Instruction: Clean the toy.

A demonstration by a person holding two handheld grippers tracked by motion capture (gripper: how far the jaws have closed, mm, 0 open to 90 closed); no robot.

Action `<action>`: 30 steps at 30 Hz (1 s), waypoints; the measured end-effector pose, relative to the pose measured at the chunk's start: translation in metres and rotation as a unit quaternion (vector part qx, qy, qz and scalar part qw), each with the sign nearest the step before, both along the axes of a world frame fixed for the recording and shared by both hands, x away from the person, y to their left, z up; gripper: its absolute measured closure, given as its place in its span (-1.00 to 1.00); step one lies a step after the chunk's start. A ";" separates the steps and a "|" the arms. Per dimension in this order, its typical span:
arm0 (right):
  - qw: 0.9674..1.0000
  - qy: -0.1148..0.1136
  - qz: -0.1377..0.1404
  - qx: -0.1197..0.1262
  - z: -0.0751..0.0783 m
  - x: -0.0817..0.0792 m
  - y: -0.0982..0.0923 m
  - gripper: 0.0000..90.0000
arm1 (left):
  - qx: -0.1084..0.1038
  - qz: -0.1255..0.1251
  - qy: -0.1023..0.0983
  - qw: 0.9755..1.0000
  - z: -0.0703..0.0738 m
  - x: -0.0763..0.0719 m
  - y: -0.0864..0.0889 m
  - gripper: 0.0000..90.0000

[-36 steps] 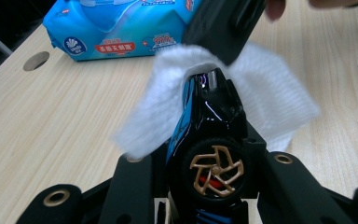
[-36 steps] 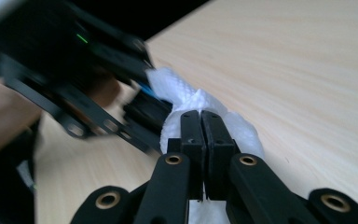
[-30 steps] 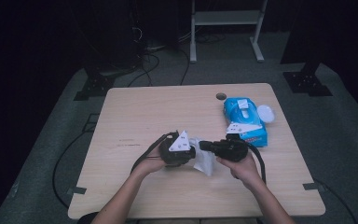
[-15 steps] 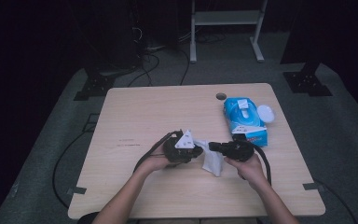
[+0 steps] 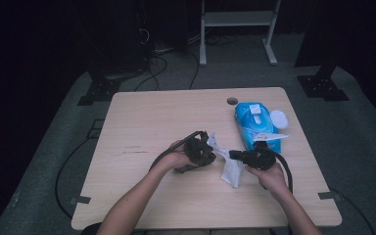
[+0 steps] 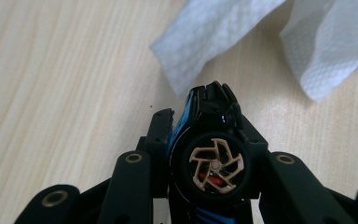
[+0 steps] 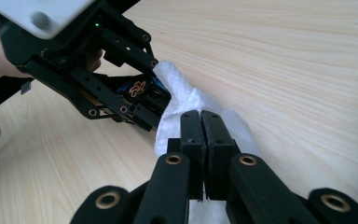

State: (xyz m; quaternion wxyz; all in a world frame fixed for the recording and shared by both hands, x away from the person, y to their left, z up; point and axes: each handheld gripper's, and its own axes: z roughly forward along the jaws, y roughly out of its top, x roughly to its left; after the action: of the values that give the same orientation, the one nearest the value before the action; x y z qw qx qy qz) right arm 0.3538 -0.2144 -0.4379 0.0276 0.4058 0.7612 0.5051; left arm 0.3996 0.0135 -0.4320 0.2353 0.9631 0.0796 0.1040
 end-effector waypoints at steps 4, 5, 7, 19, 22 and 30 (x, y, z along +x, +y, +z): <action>1.000 -0.001 -0.003 -0.004 0.000 -0.002 -0.005 0.95 | 0.002 -0.002 0.007 1.000 0.001 0.001 -0.004 0.36; 1.000 -0.002 -0.004 -0.004 0.000 -0.002 -0.007 0.95 | 0.003 -0.001 0.007 1.000 0.001 0.001 -0.004 0.36; 1.000 -0.001 -0.006 -0.005 0.000 -0.003 -0.009 0.95 | -0.002 -0.002 0.012 1.000 0.003 0.001 -0.002 0.33; 1.000 -0.006 -0.002 -0.007 0.003 -0.009 -0.018 0.95 | -0.141 0.031 0.076 0.987 0.026 0.009 0.053 0.06; 1.000 -0.006 -0.002 -0.008 0.003 -0.009 -0.018 0.95 | -0.167 0.043 0.090 0.981 0.029 0.013 0.070 -0.03; 1.000 -0.009 0.001 -0.006 0.006 -0.010 -0.018 0.95 | -0.172 0.068 0.121 0.975 0.018 0.018 0.089 -0.16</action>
State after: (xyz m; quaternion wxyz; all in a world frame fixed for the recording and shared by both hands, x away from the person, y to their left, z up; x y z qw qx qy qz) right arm 0.3437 -0.2323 -0.4320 0.0367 0.4005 0.7644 0.5039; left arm 0.4178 0.1029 -0.4141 0.3783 0.9060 0.1893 -0.0132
